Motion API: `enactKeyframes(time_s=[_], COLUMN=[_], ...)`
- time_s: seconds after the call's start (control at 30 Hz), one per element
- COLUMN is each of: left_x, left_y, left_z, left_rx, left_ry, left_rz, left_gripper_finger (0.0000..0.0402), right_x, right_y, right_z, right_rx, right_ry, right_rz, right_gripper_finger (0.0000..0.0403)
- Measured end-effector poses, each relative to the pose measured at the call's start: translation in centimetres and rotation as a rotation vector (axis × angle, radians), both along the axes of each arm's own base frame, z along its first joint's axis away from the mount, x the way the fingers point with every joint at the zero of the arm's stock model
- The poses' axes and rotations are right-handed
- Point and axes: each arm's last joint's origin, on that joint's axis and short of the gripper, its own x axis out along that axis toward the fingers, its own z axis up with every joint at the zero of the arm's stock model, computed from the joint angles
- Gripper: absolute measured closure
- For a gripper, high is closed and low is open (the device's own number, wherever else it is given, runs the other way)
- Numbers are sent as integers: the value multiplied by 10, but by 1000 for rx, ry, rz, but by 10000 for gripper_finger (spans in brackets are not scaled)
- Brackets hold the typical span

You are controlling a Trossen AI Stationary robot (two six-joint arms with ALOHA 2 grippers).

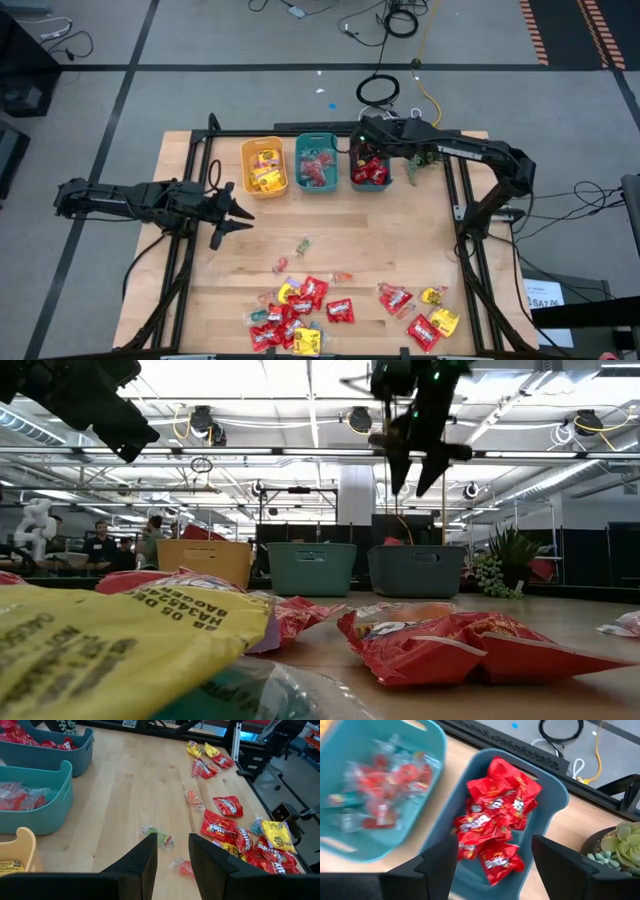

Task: Sort candy
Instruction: Put the orange gummy candy into the green bin

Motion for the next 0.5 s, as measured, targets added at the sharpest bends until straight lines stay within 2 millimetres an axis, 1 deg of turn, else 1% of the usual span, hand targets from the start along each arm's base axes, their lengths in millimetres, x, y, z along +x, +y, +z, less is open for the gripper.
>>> enactKeyframes(time_s=[0.13, 0.23, 0.33, 0.5], left_x=[0, 0, 0, 0], left_y=[0, 1, 2, 3], left_z=[0, 0, 0, 0], left_rx=[4, 14, 27, 48], left_ry=[0, -1, -2, -3], left_rz=[9, 30, 58, 109], left_gripper_finger=[281, 281, 281, 279], right_x=[-7, -20, -36, -60], right_y=[30, 59, 92, 143], right_z=[21, 27, 22, 1], right_rx=[-53, -87, -73, 27], right_ry=[-43, -60, -118, -229], right_rz=[49, 34, 10, -37], right_gripper_finger=[160, 160, 160, 160])
